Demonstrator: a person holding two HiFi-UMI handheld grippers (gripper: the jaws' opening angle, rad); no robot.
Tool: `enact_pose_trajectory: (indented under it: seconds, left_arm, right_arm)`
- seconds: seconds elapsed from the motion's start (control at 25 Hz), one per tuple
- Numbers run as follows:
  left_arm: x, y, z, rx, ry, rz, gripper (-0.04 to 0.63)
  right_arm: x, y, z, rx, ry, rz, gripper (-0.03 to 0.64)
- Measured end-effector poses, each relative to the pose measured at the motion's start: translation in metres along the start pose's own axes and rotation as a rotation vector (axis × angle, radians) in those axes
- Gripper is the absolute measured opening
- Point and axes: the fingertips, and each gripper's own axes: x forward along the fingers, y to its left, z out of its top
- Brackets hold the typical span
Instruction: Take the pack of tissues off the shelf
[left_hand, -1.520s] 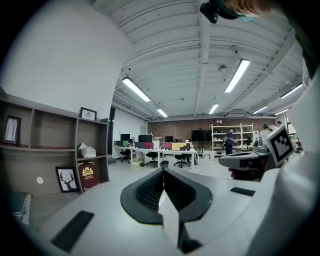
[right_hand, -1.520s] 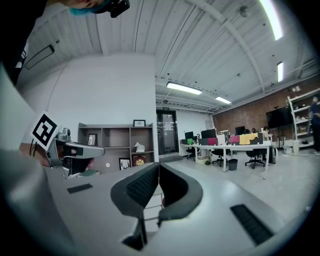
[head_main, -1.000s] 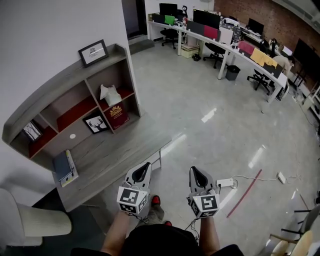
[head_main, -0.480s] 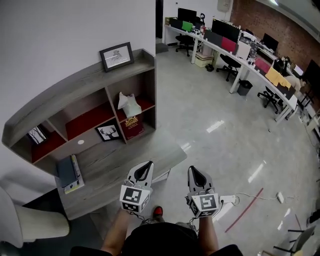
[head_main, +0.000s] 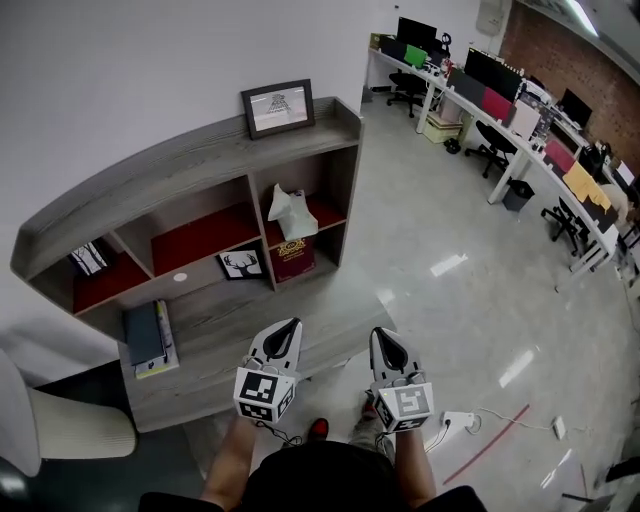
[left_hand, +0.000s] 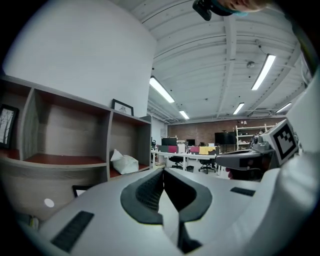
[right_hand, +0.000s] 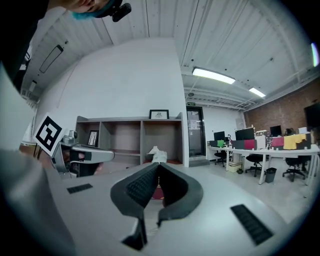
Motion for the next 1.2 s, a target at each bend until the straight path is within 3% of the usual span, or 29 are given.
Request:
enact_pose_trajectory:
  seconds: [0.72, 1.2]
  left_arm:
    - [0.045, 0.078, 0.01, -0.052, 0.01, 0.317, 0.008]
    - [0.071, 0.108, 0.007, -0.073, 0.029, 0.496, 0.008]
  right_arm:
    - [0.143, -0.011, 0.006, 0.0, 0.009, 0.333, 0.028]
    - [0.22, -0.024, -0.001, -0.006, 0.013, 0.493, 0.028]
